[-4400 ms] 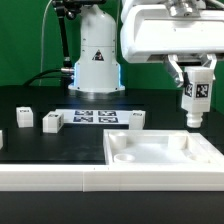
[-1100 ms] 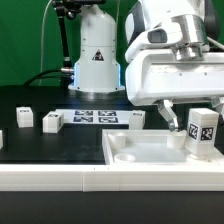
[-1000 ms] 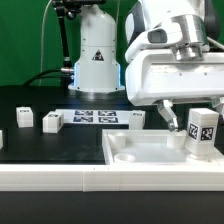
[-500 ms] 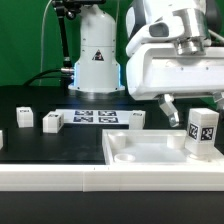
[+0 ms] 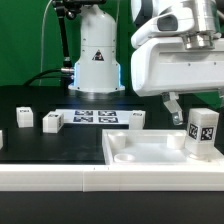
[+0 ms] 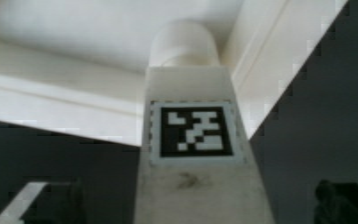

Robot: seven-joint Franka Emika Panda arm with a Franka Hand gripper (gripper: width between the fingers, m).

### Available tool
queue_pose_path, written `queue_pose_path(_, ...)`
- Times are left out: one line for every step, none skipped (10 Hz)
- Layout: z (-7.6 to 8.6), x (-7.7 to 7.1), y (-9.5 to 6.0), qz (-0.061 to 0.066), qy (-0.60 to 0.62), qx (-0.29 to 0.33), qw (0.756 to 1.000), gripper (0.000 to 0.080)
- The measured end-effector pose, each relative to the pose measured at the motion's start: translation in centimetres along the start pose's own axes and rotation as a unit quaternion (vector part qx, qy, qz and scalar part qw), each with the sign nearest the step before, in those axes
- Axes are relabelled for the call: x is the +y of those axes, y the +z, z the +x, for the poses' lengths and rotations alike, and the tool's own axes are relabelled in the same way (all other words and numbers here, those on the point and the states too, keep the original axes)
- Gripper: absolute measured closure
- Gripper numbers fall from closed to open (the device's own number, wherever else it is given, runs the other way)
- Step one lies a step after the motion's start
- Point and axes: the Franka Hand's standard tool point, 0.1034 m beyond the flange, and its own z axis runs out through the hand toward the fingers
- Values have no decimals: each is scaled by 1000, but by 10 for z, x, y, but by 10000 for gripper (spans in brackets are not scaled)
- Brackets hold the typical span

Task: Assemble one leg

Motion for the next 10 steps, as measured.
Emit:
queue_pose_path(-3, 1, 1, 6, 1, -35, 999, 151)
queue_pose_path(-3, 3, 1, 11, 3, -66, 998, 151)
queue_pose_path(-6, 4, -1, 21, 4, -118, 993, 151)
queue_pose_path(-2, 6, -1, 24, 5, -131, 991, 151)
queue_pose_path(-8, 4, -2, 30, 7, -162, 986, 151)
queue_pose_path(-3, 3, -1, 27, 6, -147, 989, 151)
queue_pose_path(-4, 3, 0, 27, 6, -147, 989, 151)
queue_pose_path(-4, 3, 0, 27, 6, -147, 989, 249)
queue_pose_path(-4, 4, 0, 27, 6, -147, 989, 388)
queue_pose_path(-4, 4, 0, 27, 6, -147, 989, 515)
